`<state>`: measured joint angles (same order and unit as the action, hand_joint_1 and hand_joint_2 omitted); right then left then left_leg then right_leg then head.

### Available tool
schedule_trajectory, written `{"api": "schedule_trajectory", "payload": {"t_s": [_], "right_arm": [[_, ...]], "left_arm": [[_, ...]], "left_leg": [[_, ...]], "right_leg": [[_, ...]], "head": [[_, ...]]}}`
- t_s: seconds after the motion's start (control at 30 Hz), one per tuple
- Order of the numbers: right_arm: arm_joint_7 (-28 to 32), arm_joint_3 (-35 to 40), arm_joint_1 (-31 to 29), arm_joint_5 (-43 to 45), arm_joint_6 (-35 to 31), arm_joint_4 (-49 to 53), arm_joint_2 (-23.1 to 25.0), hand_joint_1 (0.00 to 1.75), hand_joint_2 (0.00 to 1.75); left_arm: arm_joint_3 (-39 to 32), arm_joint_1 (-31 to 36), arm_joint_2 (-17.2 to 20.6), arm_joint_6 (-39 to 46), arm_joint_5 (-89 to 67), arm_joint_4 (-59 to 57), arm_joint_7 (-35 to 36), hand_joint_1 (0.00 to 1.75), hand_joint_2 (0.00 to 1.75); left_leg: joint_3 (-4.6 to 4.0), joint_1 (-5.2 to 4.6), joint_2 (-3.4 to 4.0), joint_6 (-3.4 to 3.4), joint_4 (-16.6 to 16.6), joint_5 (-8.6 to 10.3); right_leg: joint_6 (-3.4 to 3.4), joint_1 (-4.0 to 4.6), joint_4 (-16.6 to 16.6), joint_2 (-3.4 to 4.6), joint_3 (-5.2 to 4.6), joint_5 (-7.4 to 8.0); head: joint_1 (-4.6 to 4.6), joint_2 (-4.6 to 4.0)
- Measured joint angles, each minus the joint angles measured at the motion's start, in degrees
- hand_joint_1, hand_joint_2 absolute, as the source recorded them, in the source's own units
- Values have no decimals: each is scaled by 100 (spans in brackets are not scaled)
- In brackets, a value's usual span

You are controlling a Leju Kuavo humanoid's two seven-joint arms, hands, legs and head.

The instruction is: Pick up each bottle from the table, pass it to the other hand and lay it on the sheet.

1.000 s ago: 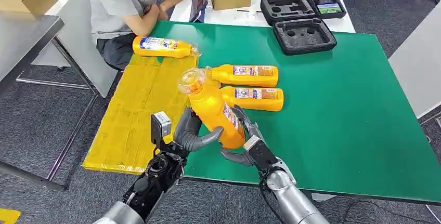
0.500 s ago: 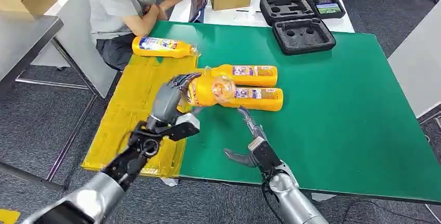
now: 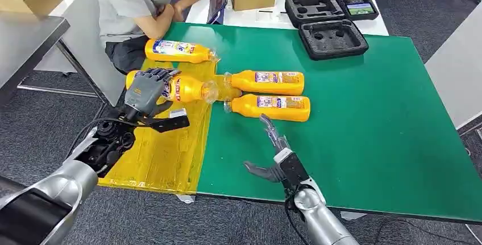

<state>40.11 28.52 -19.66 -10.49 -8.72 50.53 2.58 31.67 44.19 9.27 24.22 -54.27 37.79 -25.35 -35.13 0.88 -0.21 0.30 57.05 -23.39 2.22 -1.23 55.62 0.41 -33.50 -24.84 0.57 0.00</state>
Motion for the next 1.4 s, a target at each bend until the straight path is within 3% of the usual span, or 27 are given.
{"api": "schedule_trajectory", "payload": {"t_s": [0.13,0.3,0.53,0.6,0.63,0.7,0.93,1.33,1.37,1.4], "right_arm": [[0,11,6,74,-2,22,-11,0,175],[0,26,63,146,-7,70,-48,0,175],[0,46,72,186,-15,81,-61,0,175],[0,57,106,223,-26,125,-85,0,175],[0,59,104,234,-4,131,-85,0,175],[0,63,97,240,0,131,-85,0,175],[0,98,100,251,-13,151,-87,0,175],[0,116,95,286,11,175,-109,0,175],[0,118,94,286,13,175,-109,0,175],[0,118,93,291,13,175,-109,0,175]], "left_arm": [[136,144,70,-81,-714,-162,584,175,175],[374,489,236,-844,-1369,-451,1071,175,175],[454,607,308,-1291,-1388,-575,912,175,175],[520,668,345,-2003,-1108,-651,335,175,175],[657,686,332,-2550,-1110,-695,262,175,175],[767,686,304,-2833,-1119,-770,249,175,175],[911,667,192,-3191,-800,-949,-190,175,175],[1003,595,-55,-3191,-697,-1047,-63,175,175],[1008,592,-70,-3191,-689,-1054,-52,147,175],[1010,587,-90,-3198,-671,-1067,-15,147,175]], "left_leg": [[0,0,-1,0,0,1],[1,2,0,-1,0,2],[1,5,0,-2,0,2],[-6,4,-1,-2,0,2],[-6,1,0,-2,0,1],[-6,1,-1,-2,0,1],[-5,2,-1,-2,0,2],[-8,2,-3,-2,0,1],[-8,2,-3,-2,0,1],[-7,2,-3,-2,0,1]], "right_leg": [[0,1,0,0,-1,0],[0,3,1,2,-3,1],[-1,4,2,2,-4,1],[-1,3,1,1,-8,0],[0,1,0,2,-8,0],[0,1,0,1,-8,1],[-1,2,1,1,-8,1],[0,2,0,0,-8,1],[0,2,0,0,-8,1],[0,2,0,1,-8,1]], "head": [[0,-2],[2,0],[2,0],[0,0],[2,0],[2,0],[0,0],[0,0],[0,0],[2,0]]}}
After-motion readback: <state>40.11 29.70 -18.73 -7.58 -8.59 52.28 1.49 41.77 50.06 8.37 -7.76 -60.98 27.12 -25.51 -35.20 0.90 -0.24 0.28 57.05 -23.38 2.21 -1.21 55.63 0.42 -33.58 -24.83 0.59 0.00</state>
